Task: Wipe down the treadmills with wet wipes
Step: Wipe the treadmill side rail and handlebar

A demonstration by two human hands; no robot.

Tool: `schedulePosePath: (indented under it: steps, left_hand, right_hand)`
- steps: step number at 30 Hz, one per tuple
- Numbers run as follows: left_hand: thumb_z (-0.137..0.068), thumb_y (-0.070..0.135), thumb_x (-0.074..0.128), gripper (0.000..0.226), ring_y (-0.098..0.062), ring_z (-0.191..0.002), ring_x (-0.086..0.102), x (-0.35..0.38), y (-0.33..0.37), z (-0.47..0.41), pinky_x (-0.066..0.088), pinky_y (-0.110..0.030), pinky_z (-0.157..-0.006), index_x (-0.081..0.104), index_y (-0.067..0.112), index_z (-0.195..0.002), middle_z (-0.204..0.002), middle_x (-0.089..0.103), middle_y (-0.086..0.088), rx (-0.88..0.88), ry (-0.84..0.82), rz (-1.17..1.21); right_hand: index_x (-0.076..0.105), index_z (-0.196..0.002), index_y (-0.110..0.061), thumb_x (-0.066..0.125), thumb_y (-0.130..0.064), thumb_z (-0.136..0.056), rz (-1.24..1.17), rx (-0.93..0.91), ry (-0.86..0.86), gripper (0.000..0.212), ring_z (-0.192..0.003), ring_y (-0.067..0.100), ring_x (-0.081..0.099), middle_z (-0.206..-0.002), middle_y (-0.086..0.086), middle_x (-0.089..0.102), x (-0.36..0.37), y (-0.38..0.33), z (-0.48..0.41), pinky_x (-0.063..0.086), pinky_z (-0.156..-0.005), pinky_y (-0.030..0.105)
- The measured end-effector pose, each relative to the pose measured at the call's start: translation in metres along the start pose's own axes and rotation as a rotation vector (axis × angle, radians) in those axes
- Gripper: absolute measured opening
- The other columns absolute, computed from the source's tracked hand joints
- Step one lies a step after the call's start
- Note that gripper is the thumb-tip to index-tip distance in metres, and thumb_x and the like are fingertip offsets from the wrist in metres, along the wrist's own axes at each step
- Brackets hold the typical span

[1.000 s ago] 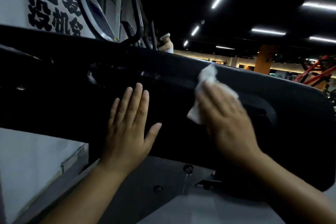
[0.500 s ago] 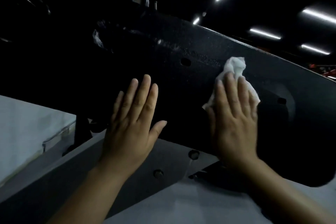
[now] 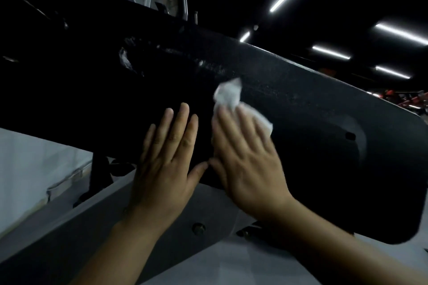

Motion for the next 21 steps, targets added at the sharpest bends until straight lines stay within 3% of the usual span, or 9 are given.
schedulePosePath:
  steps: [3,5,8,9,12,14,16,19,21]
  left_hand:
    - [-0.095,0.053,0.049,0.082,-0.032,-0.156,0.007,-0.004,-0.007,0.002,0.011,-0.053,-0.125,0.022,0.01,-0.16,-0.169,0.011,-0.012,-0.036,0.01,-0.018]
    - [-0.095,0.055,0.049,0.084,-0.033,-0.156,0.006,-0.004,-0.009,0.003,0.011,-0.054,-0.125,0.022,0.01,-0.16,-0.169,0.01,-0.013,-0.045,0.012,-0.021]
    - [-0.095,0.057,0.049,0.085,-0.031,-0.157,0.004,-0.004,-0.008,0.001,0.008,-0.052,-0.125,0.02,0.011,-0.161,-0.17,0.009,-0.012,-0.062,0.01,-0.008]
    - [-0.094,0.058,0.049,0.086,-0.031,-0.157,0.004,-0.004,-0.008,0.0,0.008,-0.051,-0.125,0.019,0.011,-0.161,-0.17,0.009,-0.011,-0.064,0.011,-0.001]
    - [-0.093,0.061,0.055,0.093,-0.03,-0.157,0.005,-0.008,-0.014,-0.002,0.01,-0.052,-0.125,0.02,0.009,-0.16,-0.169,0.01,-0.013,-0.079,0.006,0.009]
    - [-0.085,0.064,0.059,0.101,-0.03,-0.157,0.005,-0.011,-0.021,-0.003,0.012,-0.053,-0.124,0.022,0.007,-0.16,-0.169,0.01,-0.013,-0.091,-0.013,-0.006]
    - [-0.081,0.065,0.057,0.105,-0.03,-0.157,0.004,-0.014,-0.024,-0.004,0.011,-0.052,-0.125,0.02,0.007,-0.16,-0.17,0.009,-0.012,-0.086,-0.024,-0.019]
    - [-0.081,0.066,0.057,0.106,-0.029,-0.157,0.003,-0.015,-0.023,-0.008,0.007,-0.049,-0.126,0.02,0.005,-0.16,-0.17,0.008,-0.012,-0.075,-0.037,-0.008]
    - [-0.085,0.067,0.058,0.106,-0.028,-0.157,0.003,-0.017,-0.024,-0.01,0.005,-0.046,-0.126,0.018,0.004,-0.16,-0.17,0.007,-0.012,-0.068,-0.038,0.009]
  right_hand:
    - [0.029,-0.157,-0.014,0.036,-0.04,-0.107,0.091,-0.196,-0.071,0.057,-0.154,0.027,0.016,-0.164,0.005,0.022,-0.003,0.008,0.03,0.008,-0.126,0.038]
    - [0.031,-0.156,-0.014,0.033,-0.04,-0.107,0.047,-0.037,-0.033,0.056,-0.152,0.028,0.019,-0.163,0.005,0.022,-0.018,0.038,0.008,0.006,-0.125,0.036]
    - [0.026,-0.158,-0.015,0.026,-0.047,-0.106,-0.07,0.315,0.047,0.06,-0.154,0.024,0.003,-0.165,0.0,0.01,-0.034,0.057,-0.046,-0.005,-0.124,0.033]
    - [0.024,-0.158,-0.016,0.027,-0.047,-0.105,-0.068,0.285,0.044,0.062,-0.154,0.024,0.001,-0.165,0.0,0.008,-0.031,0.043,-0.052,-0.006,-0.123,0.034]
    - [0.025,-0.157,-0.013,0.033,-0.044,-0.106,0.002,-0.124,-0.074,0.06,-0.155,0.029,0.01,-0.165,0.006,0.015,-0.006,-0.009,-0.019,0.004,-0.126,0.041]
    - [0.029,-0.156,-0.014,0.031,-0.042,-0.108,0.032,-0.213,-0.105,0.055,-0.154,0.027,0.016,-0.164,0.004,0.02,-0.009,0.003,0.001,0.012,-0.126,0.04]
    - [0.032,-0.155,-0.013,0.031,-0.041,-0.108,-0.016,-0.043,-0.039,0.055,-0.152,0.027,0.021,-0.162,0.004,0.022,-0.021,0.037,-0.017,0.015,-0.125,0.039]
    - [0.026,-0.158,-0.013,0.027,-0.044,-0.107,-0.1,0.312,0.061,0.059,-0.155,0.023,0.008,-0.166,0.004,0.016,-0.036,0.056,-0.074,-0.001,-0.125,0.032]
    - [0.026,-0.157,-0.012,0.028,-0.044,-0.105,-0.084,0.22,0.042,0.061,-0.155,0.026,0.008,-0.166,0.007,0.017,-0.029,0.023,-0.085,0.0,-0.126,0.037]
Point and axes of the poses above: each hand's wrist, its own z-axis away from the middle knuckle, its own x-axis out of the palm, y = z × x, the point moved 7 cm from there along -z, towards the middle knuckle
